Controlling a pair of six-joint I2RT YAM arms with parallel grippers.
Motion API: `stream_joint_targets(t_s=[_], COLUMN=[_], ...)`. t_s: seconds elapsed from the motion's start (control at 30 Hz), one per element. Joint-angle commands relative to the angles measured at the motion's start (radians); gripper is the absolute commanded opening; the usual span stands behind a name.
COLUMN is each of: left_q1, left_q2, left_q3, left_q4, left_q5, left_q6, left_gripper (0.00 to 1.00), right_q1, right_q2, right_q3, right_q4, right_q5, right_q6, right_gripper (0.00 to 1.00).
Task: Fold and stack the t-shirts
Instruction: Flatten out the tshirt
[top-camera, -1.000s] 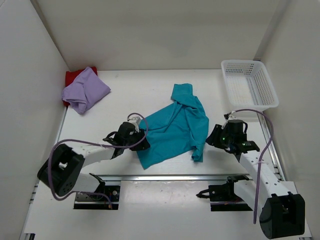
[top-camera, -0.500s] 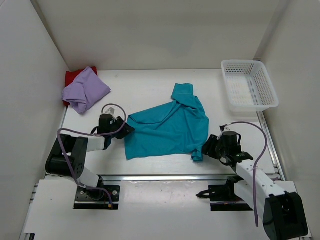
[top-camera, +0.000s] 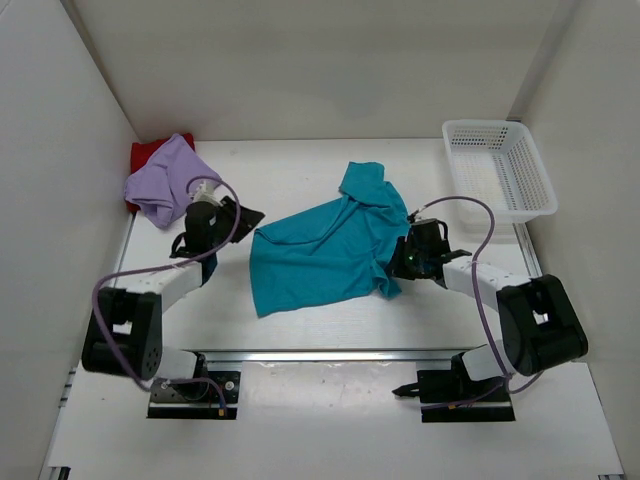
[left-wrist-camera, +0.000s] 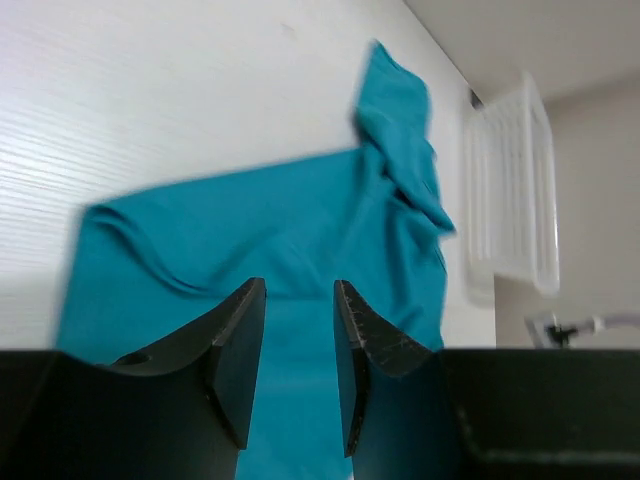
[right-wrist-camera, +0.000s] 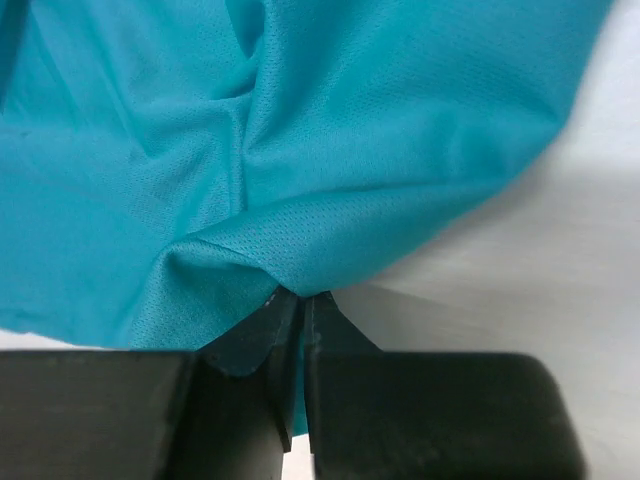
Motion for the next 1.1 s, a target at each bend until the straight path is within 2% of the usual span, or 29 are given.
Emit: stream_joint_targets(t_s=[0.0,0.07,0.17,0.3,0.37,0.43,0.5,0.53,0.6,0.67,0.7,0.73,0.8,0.83,0.87,0.93,1.0,1.07], left_q1=[-0.171,-0.277,-0.316,-0.284,-0.221,-0.170,-0.106,-0.097,-0.078,-0.125,-0.182,-0.216,-0.381,-0.440,-0.457,-0.497,-0.506,-0.516], left_q2=[-0.117,-0.141,-0.087,0.023,0.074,0.100,0.123,0.129,0.134,0.071,0.009,-0.025,-0.134,-0.157,-0.174,-0.161,-0.074,0.014], left_q3=[-0.026,-0.120,-0.185,-0.182,-0.199,-0.214,-0.223,-0.240,-0.243,-0.237,-0.196,-0.167,-0.095,-0.090,-0.097,-0.122,-0.123,-0.111], left_q4=[-0.102,-0.056,-0.001,0.065,0.107,0.133,0.144,0.186,0.240,0.233,0.123,0.068,-0.124,-0.145,-0.139,-0.096,-0.053,0.025], left_q5=[-0.066,-0.093,-0.068,0.062,0.106,0.118,0.103,0.119,0.161,0.151,0.115,0.044,-0.127,-0.205,-0.224,-0.177,-0.100,-0.039], left_q6=[0.101,0.082,0.046,-0.003,-0.029,-0.038,-0.047,-0.078,-0.138,-0.129,-0.098,-0.016,0.097,0.129,0.124,0.089,0.039,0.002], left_gripper=[0.44,0.45,0.45,0.42,0.41,0.40,0.39,0.39,0.36,0.36,0.37,0.38,0.41,0.42,0.42,0.42,0.42,0.41], right_q1=[0.004,0.001,-0.074,-0.183,-0.240,-0.232,-0.224,-0.226,-0.238,-0.224,-0.206,-0.198,-0.178,-0.178,-0.180,-0.169,-0.163,-0.157], right_q2=[-0.039,-0.126,-0.291,-0.497,-0.592,-0.646,-0.668,-0.662,-0.618,-0.601,-0.590,-0.599,-0.602,-0.602,-0.599,-0.576,-0.576,-0.590], right_q3=[0.030,-0.013,-0.166,-0.276,-0.288,-0.302,-0.303,-0.294,-0.255,-0.233,-0.216,-0.211,-0.195,-0.188,-0.187,-0.191,-0.207,-0.219], right_q4=[-0.041,-0.077,-0.089,-0.150,-0.212,-0.207,-0.184,-0.189,-0.197,-0.213,-0.220,-0.220,-0.218,-0.209,-0.209,-0.206,-0.213,-0.217], right_q5=[0.107,0.135,0.112,0.104,0.146,0.169,0.170,0.142,0.094,0.088,0.116,0.137,0.173,0.174,0.166,0.166,0.181,0.198], right_q6=[-0.049,-0.038,0.017,0.052,0.052,0.060,0.051,0.040,0.029,0.019,0.023,0.016,0.008,0.003,0.005,0.008,0.012,0.020], right_gripper=[0.00,0.00,0.00,0.00,0.00,0.11,0.32,0.37,0.41,0.45,0.46,0.47,0.47,0.45,0.40,0.35,0.31,0.32])
